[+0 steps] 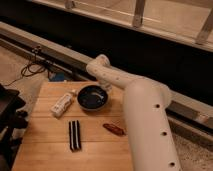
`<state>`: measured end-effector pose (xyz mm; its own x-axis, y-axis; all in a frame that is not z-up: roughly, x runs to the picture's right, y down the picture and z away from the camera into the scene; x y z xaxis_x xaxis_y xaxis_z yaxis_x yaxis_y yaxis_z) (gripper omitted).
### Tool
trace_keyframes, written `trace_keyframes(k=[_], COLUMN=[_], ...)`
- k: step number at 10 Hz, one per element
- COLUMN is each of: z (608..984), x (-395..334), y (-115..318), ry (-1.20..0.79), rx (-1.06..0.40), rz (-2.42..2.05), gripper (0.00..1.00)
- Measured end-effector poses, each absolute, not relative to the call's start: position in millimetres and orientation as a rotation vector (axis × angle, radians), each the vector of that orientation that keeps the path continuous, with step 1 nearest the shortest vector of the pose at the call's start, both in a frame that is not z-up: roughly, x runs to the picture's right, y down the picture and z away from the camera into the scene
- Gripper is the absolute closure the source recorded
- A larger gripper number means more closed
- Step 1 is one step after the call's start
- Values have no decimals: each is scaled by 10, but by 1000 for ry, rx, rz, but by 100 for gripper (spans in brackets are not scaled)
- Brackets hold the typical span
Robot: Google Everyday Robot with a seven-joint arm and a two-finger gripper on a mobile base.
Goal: Push the ceramic bowl across the table
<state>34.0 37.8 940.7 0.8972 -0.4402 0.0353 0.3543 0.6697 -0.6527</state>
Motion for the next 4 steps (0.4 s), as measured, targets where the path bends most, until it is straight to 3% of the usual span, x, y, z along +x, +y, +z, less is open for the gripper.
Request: trace_keyframes(k=[4], z=[9376], x=[269], y=[376], ry=[142], rx=[-710], rz=[-475], gripper=[91])
